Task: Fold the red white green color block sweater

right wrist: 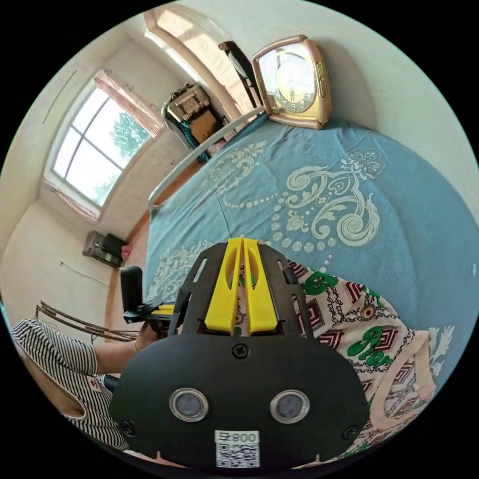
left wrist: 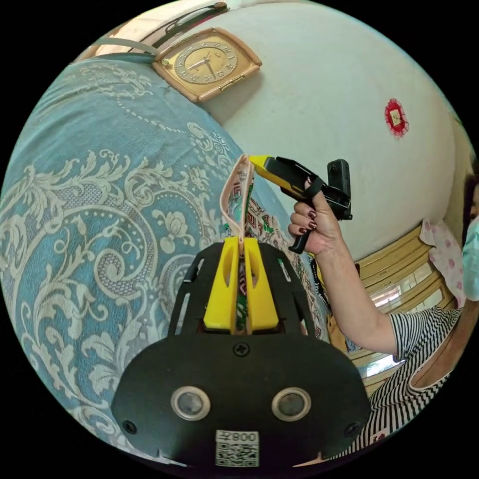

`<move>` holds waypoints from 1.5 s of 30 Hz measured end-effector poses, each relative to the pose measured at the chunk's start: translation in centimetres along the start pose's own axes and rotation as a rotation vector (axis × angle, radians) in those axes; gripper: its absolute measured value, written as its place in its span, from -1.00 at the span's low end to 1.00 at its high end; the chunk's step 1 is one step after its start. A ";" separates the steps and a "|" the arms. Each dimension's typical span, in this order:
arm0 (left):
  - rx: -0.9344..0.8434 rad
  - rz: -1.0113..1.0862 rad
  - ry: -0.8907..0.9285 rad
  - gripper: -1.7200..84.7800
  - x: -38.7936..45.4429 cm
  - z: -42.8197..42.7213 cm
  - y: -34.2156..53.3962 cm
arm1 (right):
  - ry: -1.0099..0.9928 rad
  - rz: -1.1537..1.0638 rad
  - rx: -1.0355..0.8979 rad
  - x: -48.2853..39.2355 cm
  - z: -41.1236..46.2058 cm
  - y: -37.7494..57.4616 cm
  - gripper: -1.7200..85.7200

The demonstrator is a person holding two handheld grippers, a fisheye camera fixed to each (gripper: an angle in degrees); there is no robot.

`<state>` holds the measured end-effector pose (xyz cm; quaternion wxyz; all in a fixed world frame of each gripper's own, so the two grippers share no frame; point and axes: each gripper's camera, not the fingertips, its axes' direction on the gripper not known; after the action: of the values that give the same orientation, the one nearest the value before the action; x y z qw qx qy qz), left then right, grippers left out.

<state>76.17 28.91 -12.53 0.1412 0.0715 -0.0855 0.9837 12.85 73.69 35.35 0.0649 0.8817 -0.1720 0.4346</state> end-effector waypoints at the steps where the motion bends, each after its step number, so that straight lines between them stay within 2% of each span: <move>1: 0.010 0.064 0.002 -0.91 1.4 -0.2 0.0 | -0.074 0.015 0.054 1.3 -2.1 1.0 -0.95; 4: -0.022 0.251 0.014 -0.91 6.0 -0.2 0.0 | -0.193 0.026 0.176 4.8 -7.7 5.0 -0.95; 8: -0.181 0.536 -0.108 -0.91 12.8 2.8 1.1 | -0.252 0.130 0.262 10.6 -12.7 12.7 -0.95; 14: -0.409 0.688 -0.279 -0.91 16.9 8.2 3.2 | -0.153 0.336 0.145 17.5 -12.5 20.5 -0.92; 17: -0.436 0.724 -0.323 -0.92 18.3 9.1 3.7 | -0.080 0.376 0.152 19.1 -13.1 21.2 -0.89; 20: -0.463 0.720 -0.330 -0.92 19.2 9.7 3.6 | -0.082 0.292 0.183 18.7 -12.6 18.6 -0.87; 26: -0.477 0.707 -0.317 -0.92 20.6 10.1 3.2 | 0.050 0.185 -0.003 19.3 -6.9 10.1 -0.85; 29: -0.478 0.704 -0.312 -0.92 21.1 10.3 3.0 | 0.089 0.161 -0.029 19.6 -5.3 8.3 -0.86; 45: -0.422 0.688 -0.302 -0.88 24.1 9.6 1.3 | -0.040 0.152 0.034 21.9 -3.9 6.4 -0.95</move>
<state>54.07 32.30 0.57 -0.1976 0.1514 -0.3234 0.9129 19.99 63.29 54.75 0.0134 0.8755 -0.2322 0.4235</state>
